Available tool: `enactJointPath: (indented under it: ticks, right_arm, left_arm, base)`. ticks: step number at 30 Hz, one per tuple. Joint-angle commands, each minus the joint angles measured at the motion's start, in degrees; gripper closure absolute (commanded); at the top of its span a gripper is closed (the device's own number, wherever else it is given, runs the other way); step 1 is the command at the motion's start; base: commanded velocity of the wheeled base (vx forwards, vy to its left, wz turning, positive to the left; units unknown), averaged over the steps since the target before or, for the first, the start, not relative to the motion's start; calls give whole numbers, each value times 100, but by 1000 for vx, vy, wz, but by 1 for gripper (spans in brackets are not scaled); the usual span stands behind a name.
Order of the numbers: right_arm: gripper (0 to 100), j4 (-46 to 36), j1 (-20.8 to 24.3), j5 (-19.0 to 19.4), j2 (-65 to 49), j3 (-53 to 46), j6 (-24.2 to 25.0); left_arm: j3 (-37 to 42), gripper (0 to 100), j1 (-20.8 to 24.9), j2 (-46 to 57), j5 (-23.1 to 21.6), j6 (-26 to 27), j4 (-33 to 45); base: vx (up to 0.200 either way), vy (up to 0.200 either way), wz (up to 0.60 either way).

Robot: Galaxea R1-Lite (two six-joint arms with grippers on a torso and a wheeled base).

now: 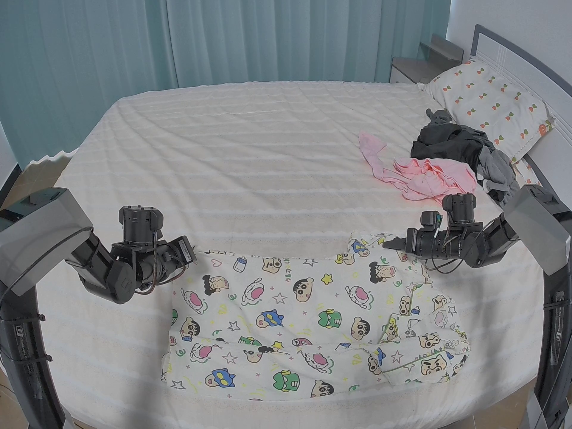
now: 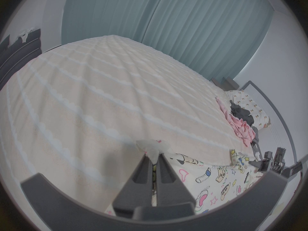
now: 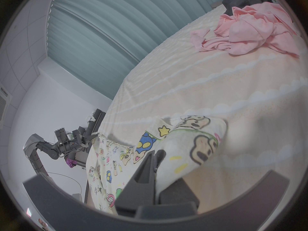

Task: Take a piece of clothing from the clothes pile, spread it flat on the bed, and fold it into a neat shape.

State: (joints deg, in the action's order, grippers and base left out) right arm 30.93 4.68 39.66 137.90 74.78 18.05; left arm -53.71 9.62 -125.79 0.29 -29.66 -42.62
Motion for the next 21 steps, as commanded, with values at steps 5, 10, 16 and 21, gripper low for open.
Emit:
enactJointPath:
  ticks: [5, 10, 16, 21]
  right_arm:
    - [100, 397, -46, 271, -554, -816, -48]
    - [100, 687, -73, 306, -738, -1255, -74]
    - [100, 1135, -90, 323, -976, -2011, -241]
    - [100, 1302, -73, 323, -1134, -2855, -883]
  left_arm:
    - [520, 100, 58, 310, -38, 233, -36]
    - [704, 100, 66, 547, -38, 241, -54]
    - [1065, 100, 84, 785, -47, 250, -62]
    - [1627, 100, 225, 881, -56, 241, -282]
  base:
    - [0, 0, 0]
    - [0, 0, 0]
    - [0, 0, 0]
    - [0, 0, 0]
